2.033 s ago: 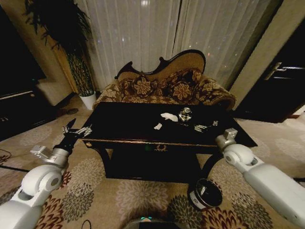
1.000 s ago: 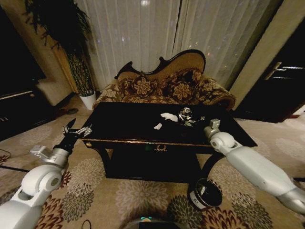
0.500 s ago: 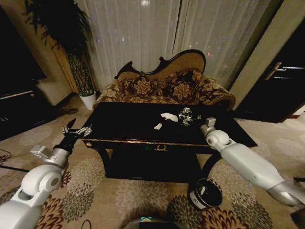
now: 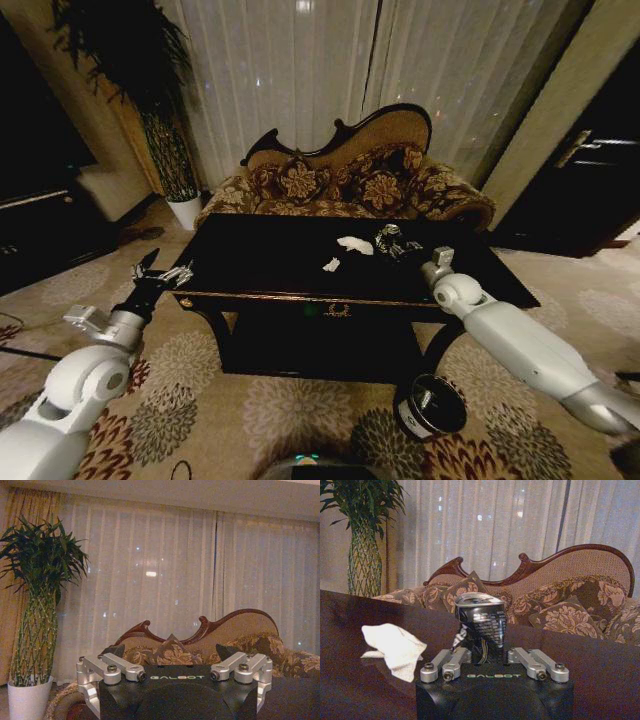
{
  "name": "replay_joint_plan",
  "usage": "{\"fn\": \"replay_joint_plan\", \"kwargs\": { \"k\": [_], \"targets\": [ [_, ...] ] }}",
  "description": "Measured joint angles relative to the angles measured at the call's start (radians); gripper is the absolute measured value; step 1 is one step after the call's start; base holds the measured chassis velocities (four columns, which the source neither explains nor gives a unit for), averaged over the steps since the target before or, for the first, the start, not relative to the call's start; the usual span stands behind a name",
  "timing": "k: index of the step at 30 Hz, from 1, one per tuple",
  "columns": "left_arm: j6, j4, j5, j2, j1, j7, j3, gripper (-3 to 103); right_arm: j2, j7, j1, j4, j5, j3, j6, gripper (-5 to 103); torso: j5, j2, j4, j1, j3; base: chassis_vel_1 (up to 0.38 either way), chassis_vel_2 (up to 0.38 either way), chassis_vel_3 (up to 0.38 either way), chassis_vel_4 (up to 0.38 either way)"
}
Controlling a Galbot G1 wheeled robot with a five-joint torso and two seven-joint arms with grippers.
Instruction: Move to the front of the table and place the trash on the table into the trash bin.
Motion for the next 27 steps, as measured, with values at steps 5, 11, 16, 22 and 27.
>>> {"fn": "replay_joint_plan", "kwargs": {
  "k": [5,11,16,22,27],
  "targets": [
    [0.0,0.0,0.0,0.0,0.0,0.0,0.0,100,-0.006,0.001,-0.007,0.008,0.0,0.01,0.001,10,0.0,0.0,0.0,0.0,0.0,0.0,0.0,0.0,0.0],
    [0.0,0.0,0.0,0.0,0.0,0.0,0.0,100,-0.016,0.002,-0.028,0.028,0.001,0.031,0.001,1,0.0,0.0,0.0,0.0,0.0,0.0,0.0,0.0,0.0],
    [0.0,0.0,0.0,0.0,0.0,0.0,0.0,100,-0.026,0.011,-0.065,0.063,0.006,0.078,-0.002,0,0.0,0.0,0.0001,0.0,0.0,0.0,0.0,0.0,0.0],
    [0.0,0.0,0.0,0.0,0.0,0.0,0.0,100,-0.08,0.027,-0.216,0.162,0.027,0.242,-0.018,0,0.0,0.0,0.0003,0.0,0.0,0.0,0.0,0.0,0.0],
    [0.0,0.0,0.0,0.0,0.0,0.0,0.0,100,-0.135,0.016,-0.434,0.273,0.037,0.442,0.006,0,-0.0001,0.0,-0.0005,0.0,0.0,0.0,0.0,0.0,0.0]
  ]
}}
